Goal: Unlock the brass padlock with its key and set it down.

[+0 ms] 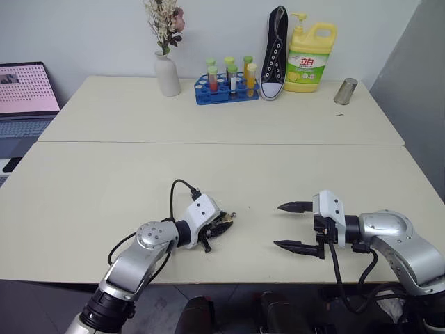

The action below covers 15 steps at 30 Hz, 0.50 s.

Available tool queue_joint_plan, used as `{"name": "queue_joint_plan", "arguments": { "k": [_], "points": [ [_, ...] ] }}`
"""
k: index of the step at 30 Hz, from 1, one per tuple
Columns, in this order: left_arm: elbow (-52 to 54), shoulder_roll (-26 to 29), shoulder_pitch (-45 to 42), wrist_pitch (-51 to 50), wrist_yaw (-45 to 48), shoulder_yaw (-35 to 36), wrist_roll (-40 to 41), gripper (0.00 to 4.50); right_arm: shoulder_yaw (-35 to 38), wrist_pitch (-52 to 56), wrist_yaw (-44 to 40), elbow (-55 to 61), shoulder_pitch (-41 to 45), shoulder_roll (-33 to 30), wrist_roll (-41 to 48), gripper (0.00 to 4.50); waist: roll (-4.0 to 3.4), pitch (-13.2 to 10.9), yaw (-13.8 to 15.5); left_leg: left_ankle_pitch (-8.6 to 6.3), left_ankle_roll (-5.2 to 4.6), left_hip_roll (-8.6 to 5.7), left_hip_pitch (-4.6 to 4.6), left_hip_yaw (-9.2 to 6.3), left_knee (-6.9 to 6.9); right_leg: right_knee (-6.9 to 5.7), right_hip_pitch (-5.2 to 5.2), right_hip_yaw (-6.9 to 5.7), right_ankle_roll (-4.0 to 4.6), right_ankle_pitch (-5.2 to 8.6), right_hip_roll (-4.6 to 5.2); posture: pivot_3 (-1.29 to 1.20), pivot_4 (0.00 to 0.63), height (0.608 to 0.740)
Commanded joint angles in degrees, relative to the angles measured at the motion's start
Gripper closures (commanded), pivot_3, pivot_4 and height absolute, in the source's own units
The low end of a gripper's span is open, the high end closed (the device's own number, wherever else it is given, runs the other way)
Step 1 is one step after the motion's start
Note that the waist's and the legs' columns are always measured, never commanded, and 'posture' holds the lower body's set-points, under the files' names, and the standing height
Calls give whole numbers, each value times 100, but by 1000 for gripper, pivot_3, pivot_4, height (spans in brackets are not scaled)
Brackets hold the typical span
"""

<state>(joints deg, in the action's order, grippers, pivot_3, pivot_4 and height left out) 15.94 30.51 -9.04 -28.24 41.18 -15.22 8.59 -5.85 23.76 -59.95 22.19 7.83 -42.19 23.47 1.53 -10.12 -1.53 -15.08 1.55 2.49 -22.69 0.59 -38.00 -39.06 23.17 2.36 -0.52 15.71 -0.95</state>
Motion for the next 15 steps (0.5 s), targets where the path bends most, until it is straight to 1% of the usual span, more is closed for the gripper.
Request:
{"name": "queue_joint_plan", "arguments": {
  "k": [1,2,7,9,13,14,15],
  "points": [
    [27,96,31,379,328,-209,-65,3537,190,52,47,224,7,-80,105,0,0,0,1,0,0,0,0,0,0,0,0,0,0,0,0,0,150,740],
    [47,126,19,517,416,-223,-69,3537,213,78,63,236,17,-90,120,0,0,0,1,0,0,0,-1,1,0,0,0,0,0,0,0,0,150,740],
    [-137,359,-407,2317,937,-420,-522,3537,446,443,317,307,42,-76,318,0,1,-1,13,0,0,0,-5,1,0,2,3,0,1,0,0,0,150,740],
    [-455,382,-796,3383,1046,-488,-802,3537,573,640,456,365,2,-42,456,0,1,-2,21,0,0,0,-5,0,-1,1,3,-2,1,0,0,0,150,740],
    [-1132,418,-1326,4796,1172,-594,-1200,3537,715,946,706,500,-49,12,647,0,1,-1,22,0,0,-2,-5,4,0,2,3,1,1,-1,-1,0,150,740],
    [-1348,411,-1491,5228,1127,-611,-1343,3537,755,1024,737,547,-71,17,732,0,1,-1,14,0,0,-2,-5,5,1,3,3,3,1,-1,-1,0,150,740],
    [-1663,389,-1754,5890,946,-607,-1605,3537,839,1200,823,634,-72,71,935,0,1,-1,9,0,0,-1,-6,6,1,4,3,5,4,-2,-1,0,150,740]
  ]
}}
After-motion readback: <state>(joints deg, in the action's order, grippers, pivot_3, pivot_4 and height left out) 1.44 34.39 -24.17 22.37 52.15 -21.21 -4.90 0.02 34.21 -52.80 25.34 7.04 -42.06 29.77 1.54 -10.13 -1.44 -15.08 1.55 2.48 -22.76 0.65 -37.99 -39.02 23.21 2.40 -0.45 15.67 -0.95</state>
